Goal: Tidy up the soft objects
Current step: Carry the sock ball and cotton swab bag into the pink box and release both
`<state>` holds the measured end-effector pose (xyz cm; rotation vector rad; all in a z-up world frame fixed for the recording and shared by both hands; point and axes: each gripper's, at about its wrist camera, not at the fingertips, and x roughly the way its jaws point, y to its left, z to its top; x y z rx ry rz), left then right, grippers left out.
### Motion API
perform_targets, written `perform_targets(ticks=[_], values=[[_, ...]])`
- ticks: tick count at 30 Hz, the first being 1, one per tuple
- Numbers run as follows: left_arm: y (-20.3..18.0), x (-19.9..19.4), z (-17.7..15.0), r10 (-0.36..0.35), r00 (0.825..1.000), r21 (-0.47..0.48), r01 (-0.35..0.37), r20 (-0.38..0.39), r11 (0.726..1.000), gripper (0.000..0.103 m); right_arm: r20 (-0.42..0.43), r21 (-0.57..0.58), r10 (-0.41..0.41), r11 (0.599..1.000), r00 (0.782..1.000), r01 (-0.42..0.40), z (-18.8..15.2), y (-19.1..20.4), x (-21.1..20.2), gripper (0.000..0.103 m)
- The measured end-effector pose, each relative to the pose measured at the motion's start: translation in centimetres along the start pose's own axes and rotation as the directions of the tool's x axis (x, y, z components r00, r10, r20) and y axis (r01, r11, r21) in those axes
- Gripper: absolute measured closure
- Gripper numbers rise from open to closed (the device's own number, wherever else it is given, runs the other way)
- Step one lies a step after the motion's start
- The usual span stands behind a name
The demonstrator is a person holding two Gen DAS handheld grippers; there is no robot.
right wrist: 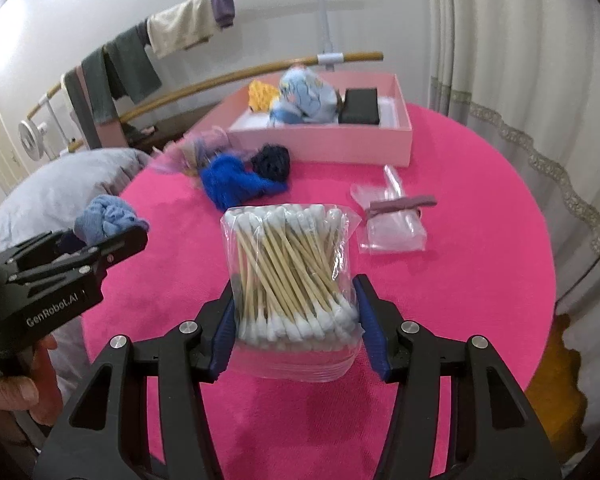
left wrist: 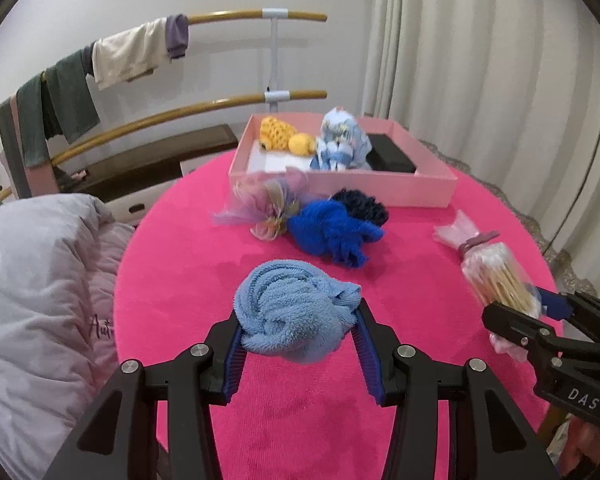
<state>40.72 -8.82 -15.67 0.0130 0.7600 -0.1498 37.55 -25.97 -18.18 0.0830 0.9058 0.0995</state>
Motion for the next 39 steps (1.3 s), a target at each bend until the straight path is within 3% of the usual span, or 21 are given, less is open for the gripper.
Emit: perform_targets(ticks=[9,22,39], values=[[-0.4,-6.1,0.3,0.003,0.998,0.0,-0.003,0.067,1.0,0.058,0.096,0.018,0.047,0.999,0.994,-0.049,1.8,0.3,-4.0,0.052],[-0.9,-10.6,2.2,0.032,0.989,-0.001,-0.032,0.147,0.999,0.058,0.17,0.003,0.078,0.997,0.982,-0.079,4.5,1.1,-6.0,0.052],[0.6,-7.8,6.9,0.044,0.983,-0.052,-0.035,0.181,0.998,0.057,0.201,-0.017,0.083,0.997,0.976,-0.081,8.5,0.7,-5.1,0.052]])
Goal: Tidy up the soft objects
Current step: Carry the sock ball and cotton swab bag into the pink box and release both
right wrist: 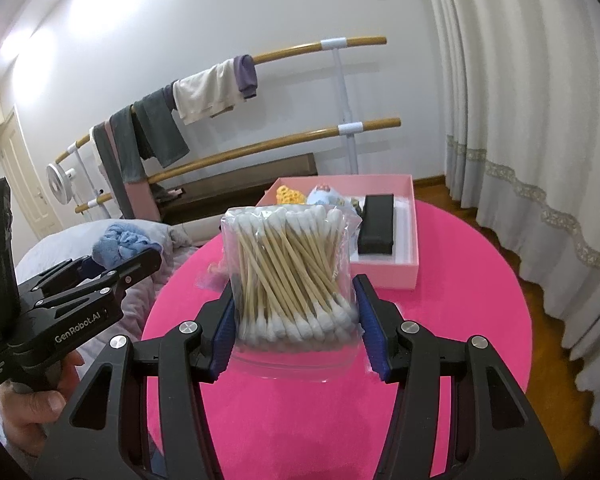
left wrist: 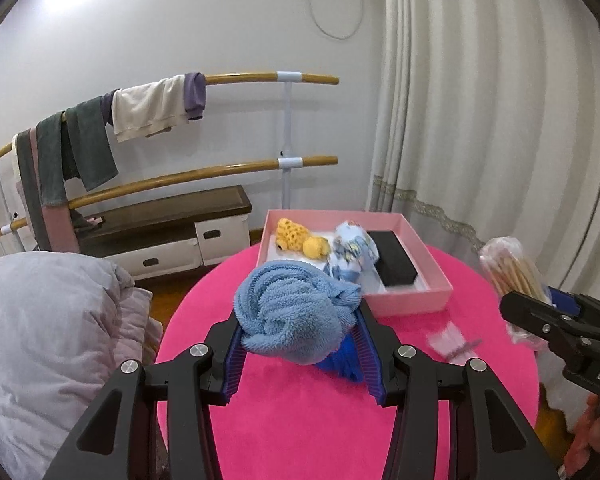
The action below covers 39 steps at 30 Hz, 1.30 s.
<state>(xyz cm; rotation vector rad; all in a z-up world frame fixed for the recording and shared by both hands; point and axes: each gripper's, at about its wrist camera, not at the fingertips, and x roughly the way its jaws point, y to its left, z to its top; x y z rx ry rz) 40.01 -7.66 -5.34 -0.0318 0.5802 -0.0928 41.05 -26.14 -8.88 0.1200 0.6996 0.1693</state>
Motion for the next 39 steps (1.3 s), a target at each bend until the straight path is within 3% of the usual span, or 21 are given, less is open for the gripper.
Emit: perform_targets(ticks=[8,15,39], values=[[1.1,5.5,4.3,-0.015,1.0,-0.036,0.016,0.011,0.999,0.057,0.02,0.015,0.002,1.0,1.0,-0.002,4.6,-1.6,3.0,0.052],[1.8,12.8,8.8,-0.01,1.0,-0.053,0.01,-0.003,0.999,0.057,0.007,0.05,-0.01,0.999,1.0,0.01,8.7,-4.1,7.5,0.052],[2.0,40.1,18.7,-0.021,0.986,-0.073,0.009,-0.164,0.997,0.057,-0.174,0.122,-0.008,0.992,0.985,0.03,13.8,-9.1,24.0,0.051]])
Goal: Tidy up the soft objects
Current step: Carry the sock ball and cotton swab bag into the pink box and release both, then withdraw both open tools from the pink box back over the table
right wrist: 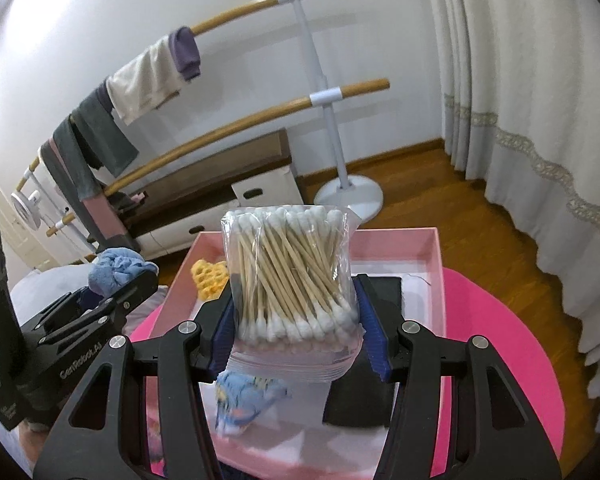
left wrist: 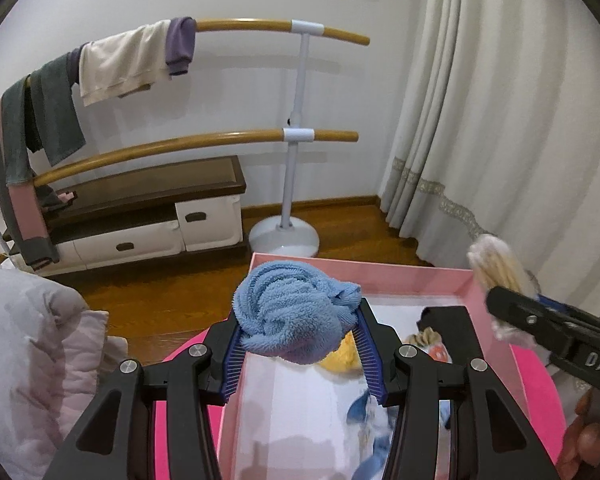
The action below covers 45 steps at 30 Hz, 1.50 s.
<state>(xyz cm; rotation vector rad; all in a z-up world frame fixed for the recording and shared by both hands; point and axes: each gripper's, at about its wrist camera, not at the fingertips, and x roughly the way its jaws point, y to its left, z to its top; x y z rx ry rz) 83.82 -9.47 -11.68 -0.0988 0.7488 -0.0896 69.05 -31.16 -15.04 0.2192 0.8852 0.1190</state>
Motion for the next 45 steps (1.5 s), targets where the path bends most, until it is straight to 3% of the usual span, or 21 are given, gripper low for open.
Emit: perform_targets(ticks=[10,14,16,17,18,20,22,23,30,45], values=[[-0.4,8.8,4.0,-0.012,0.998,0.009,0.012,-0.059,1.0,0.056,-0.081,0.035,0.004,0.999,0.997,-0.002,0.7,-1.5,4.8,0.051],[-0.6,10.4,4.5,0.0,0.998,0.024,0.002,-0.068,1.0,0.045,-0.096,0.058,0.009,0.998,0.995,-0.003,0.9,-2.1,5.7,0.037],[-0.6,10.5,4.7,0.001,0.998,0.023,0.0,-0.061,1.0,0.035,-0.095,0.081,0.019,0.997,0.995,-0.011,1.0,-2.5,5.6,0.035],[-0.5,10.3,4.6,0.004,0.999,0.022,-0.003,-0.054,1.0,0.029,-0.09,0.089,0.021,0.996,0.996,-0.013,0.9,-2.6,5.4,0.026],[-0.6,9.9,4.3,0.009,0.999,0.023,-0.008,-0.044,1.0,0.023,-0.082,0.096,0.02,0.995,0.996,-0.012,0.8,-2.7,5.1,0.017],[-0.3,9.2,4.0,0.018,0.999,0.019,-0.018,-0.027,1.0,0.016,-0.06,0.105,0.015,0.994,0.998,-0.008,0.7,-2.9,4.3,0.013],[0.2,8.3,3.8,0.024,1.0,0.007,-0.024,-0.008,1.0,0.007,-0.038,0.124,0.004,0.992,0.999,0.001,0.5,-3.1,3.2,0.0],[0.5,7.9,3.9,0.032,0.999,-0.001,-0.032,0.006,0.999,0.001,-0.027,0.13,-0.002,0.991,1.0,0.006,0.3,-3.2,2.5,0.0],[1.8,3.1,2.8,0.052,0.995,-0.023,-0.05,0.079,0.998,0.0,0.044,0.124,-0.023,0.992,0.999,0.017,-1.4,-2.2,-2.8,0.0],[-0.3,-11.9,-8.5,0.057,0.972,0.027,-0.065,0.229,0.998,0.0,0.207,0.059,-0.043,0.998,0.977,0.032,-6.9,2.6,-15.4,0.0]])
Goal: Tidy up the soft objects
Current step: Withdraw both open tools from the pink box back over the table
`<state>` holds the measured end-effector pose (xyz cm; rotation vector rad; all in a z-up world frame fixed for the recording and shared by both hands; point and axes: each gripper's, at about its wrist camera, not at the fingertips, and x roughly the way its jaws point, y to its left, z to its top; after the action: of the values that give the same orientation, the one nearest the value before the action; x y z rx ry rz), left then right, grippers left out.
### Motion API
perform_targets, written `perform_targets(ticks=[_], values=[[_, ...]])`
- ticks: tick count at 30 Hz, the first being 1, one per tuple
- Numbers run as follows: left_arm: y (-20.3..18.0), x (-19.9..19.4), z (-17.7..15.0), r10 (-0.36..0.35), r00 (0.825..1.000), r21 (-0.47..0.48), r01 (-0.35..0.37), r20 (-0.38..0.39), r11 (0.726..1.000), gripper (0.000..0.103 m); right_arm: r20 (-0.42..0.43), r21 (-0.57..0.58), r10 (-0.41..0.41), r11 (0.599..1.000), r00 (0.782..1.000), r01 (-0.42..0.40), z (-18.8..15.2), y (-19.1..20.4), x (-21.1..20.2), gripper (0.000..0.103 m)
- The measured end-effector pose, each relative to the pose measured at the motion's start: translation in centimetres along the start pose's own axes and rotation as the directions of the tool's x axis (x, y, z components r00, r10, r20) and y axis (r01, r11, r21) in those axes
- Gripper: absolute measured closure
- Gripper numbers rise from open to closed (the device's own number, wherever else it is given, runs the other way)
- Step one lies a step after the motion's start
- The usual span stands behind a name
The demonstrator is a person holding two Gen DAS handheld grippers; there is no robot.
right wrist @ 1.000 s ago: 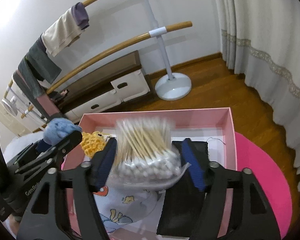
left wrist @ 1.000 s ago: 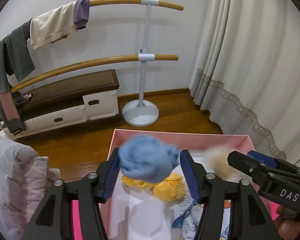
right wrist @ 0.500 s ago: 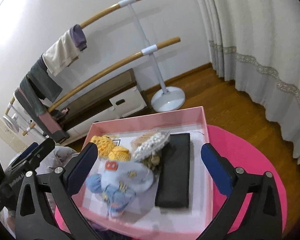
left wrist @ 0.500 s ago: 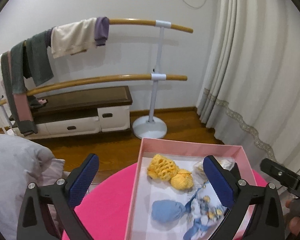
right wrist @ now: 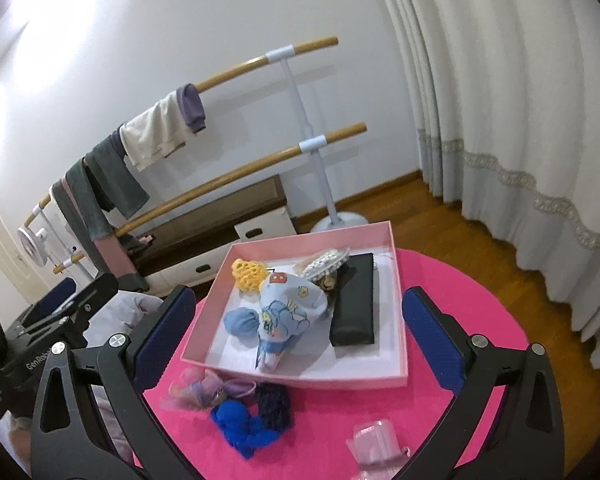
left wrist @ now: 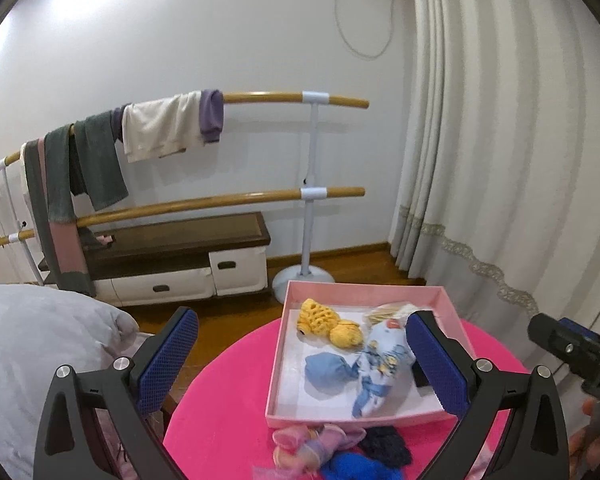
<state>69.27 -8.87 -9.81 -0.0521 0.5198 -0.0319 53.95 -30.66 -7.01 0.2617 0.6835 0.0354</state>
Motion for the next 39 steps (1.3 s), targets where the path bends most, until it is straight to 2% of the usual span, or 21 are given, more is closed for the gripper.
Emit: perform_targets(ticks=[7,10,15,22,34,39], values=[[-0.1,-8.7,-3.4,-0.006,0.998,0.007,0.006,0.058,1.0,0.0,0.069,-0.047,-0.037,0.998,0.997,0.04,-2.1,1.2,-5.1,0.0],[0.0,-11.8,-4.8,-0.001,0.998,0.009,0.001,0.069,1.0,0.0,0.104,-0.082,-0.075,0.993,0.992,0.083,-3.1,1.6,-7.2,0.0],[0.2,-15.7,-7.3,0.014,0.997,0.015,-0.015,0.074,1.0,0.0,0.163,-0.118,-0.136,0.981,0.977,0.156,-4.8,2.2,-10.5,0.0],[0.1,-21.0,-9.9,0.015,0.997,0.01,-0.016,0.073,1.0,0.0,0.216,-0.168,-0.171,0.963,0.961,0.209,-7.4,3.6,-14.2,0.0],[1.0,-27.7,-13.1,0.034,0.997,-0.025,-0.033,0.073,0.999,0.0,0.235,-0.2,-0.178,0.953,0.956,0.227,-10.7,4.3,-17.5,0.0],[1.5,-29.1,-14.1,0.049,0.998,-0.025,-0.048,0.05,0.999,0.0,0.232,-0.199,-0.193,0.95,0.953,0.241,-11.8,4.0,-18.1,0.0]])
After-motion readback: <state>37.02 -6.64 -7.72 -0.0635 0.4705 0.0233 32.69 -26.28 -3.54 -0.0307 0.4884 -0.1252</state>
